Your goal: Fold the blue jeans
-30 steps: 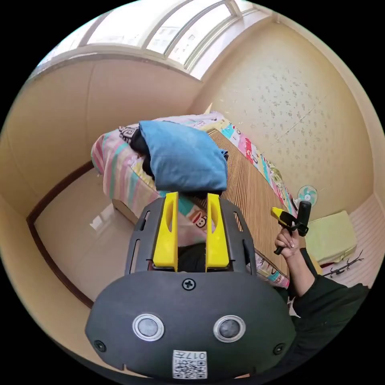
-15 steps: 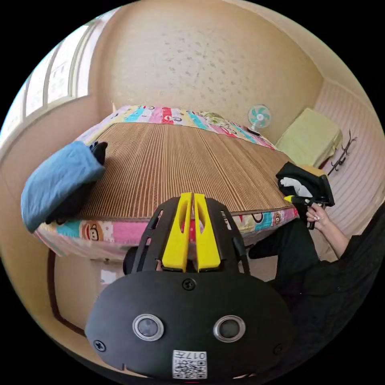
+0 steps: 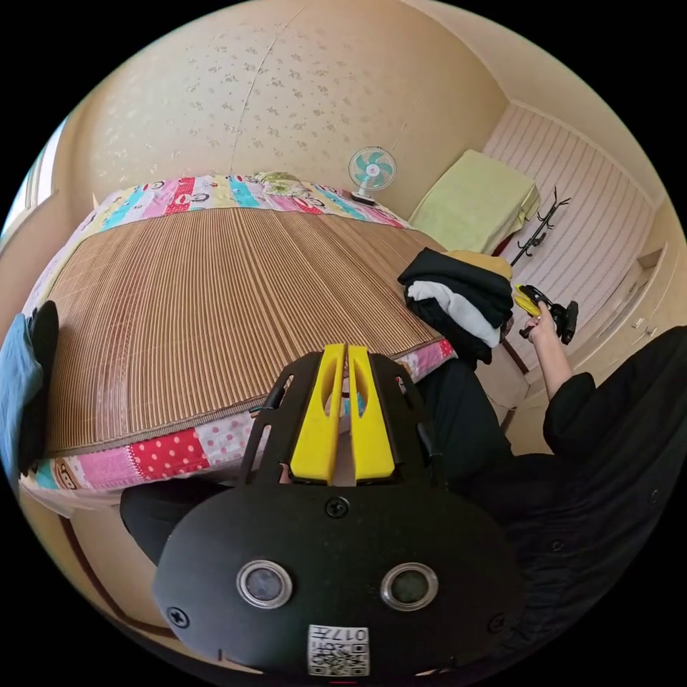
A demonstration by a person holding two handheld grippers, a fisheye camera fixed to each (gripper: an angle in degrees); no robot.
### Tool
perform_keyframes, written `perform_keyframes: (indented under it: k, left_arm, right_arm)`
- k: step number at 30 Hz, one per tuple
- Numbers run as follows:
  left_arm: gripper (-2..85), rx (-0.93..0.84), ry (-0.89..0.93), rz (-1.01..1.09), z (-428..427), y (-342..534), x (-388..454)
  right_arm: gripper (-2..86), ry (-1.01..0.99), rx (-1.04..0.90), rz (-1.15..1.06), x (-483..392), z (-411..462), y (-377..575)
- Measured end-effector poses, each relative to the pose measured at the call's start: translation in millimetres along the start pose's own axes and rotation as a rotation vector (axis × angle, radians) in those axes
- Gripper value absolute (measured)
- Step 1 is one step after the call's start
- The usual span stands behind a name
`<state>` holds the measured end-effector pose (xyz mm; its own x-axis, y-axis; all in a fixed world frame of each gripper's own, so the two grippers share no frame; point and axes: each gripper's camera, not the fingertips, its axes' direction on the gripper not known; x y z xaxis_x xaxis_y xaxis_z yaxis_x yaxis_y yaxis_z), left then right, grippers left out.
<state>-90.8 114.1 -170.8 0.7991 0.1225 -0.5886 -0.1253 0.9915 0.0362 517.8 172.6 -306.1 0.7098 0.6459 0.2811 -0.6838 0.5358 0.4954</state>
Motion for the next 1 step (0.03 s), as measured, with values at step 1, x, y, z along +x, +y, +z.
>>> perform_keyframes:
  k: [1]
  left_arm:
    - [-0.6, -0.002, -0.008, -0.005, -2.1, 2.0, -1.6]
  right_arm:
    - [10.3, 0.020, 0.031, -0.002, -1.8, -6.8, 0.7]
